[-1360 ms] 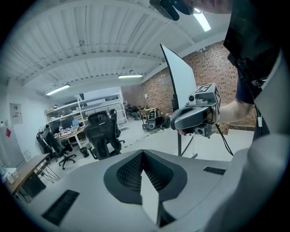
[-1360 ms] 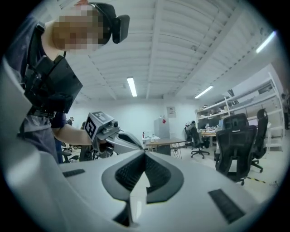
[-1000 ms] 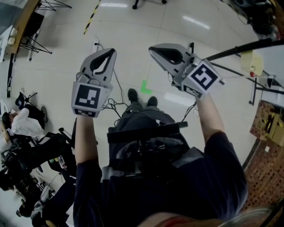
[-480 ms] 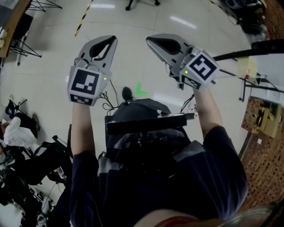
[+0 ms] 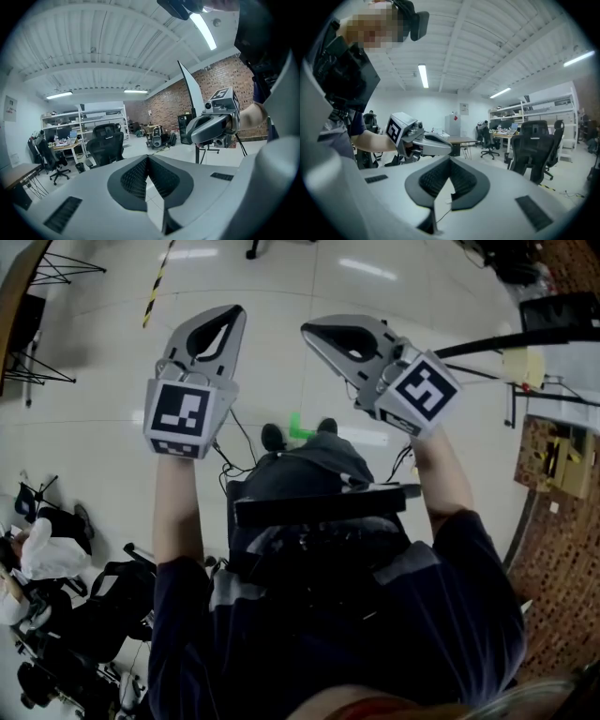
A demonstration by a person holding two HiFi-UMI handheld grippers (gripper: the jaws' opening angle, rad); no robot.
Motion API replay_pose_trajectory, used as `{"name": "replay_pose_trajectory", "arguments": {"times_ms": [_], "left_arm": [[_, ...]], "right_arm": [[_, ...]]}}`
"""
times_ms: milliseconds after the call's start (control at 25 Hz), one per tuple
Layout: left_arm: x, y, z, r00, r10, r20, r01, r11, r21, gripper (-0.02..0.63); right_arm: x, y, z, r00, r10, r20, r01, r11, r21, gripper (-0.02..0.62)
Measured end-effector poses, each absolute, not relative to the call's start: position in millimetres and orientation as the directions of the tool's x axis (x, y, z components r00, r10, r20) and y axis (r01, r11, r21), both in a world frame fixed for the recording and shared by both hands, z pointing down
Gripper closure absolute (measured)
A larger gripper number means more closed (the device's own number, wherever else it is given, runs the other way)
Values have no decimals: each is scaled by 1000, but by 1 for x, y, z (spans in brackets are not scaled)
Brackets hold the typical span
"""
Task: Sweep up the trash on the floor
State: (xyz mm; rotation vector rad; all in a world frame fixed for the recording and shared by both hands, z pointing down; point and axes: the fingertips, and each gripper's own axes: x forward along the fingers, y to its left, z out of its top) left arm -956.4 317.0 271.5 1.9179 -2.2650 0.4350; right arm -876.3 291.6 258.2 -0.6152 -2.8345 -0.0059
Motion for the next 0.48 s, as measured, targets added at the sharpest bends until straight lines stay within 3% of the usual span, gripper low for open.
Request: {"name": "replay_pose_trajectory", "arguments": {"times_ms": [480], "left_arm": [[-989, 294, 277, -292, -892, 345, -955, 251, -160, 606]], "right_arm": [[-910, 227, 265, -894, 425, 139, 413, 904, -106, 586]]}}
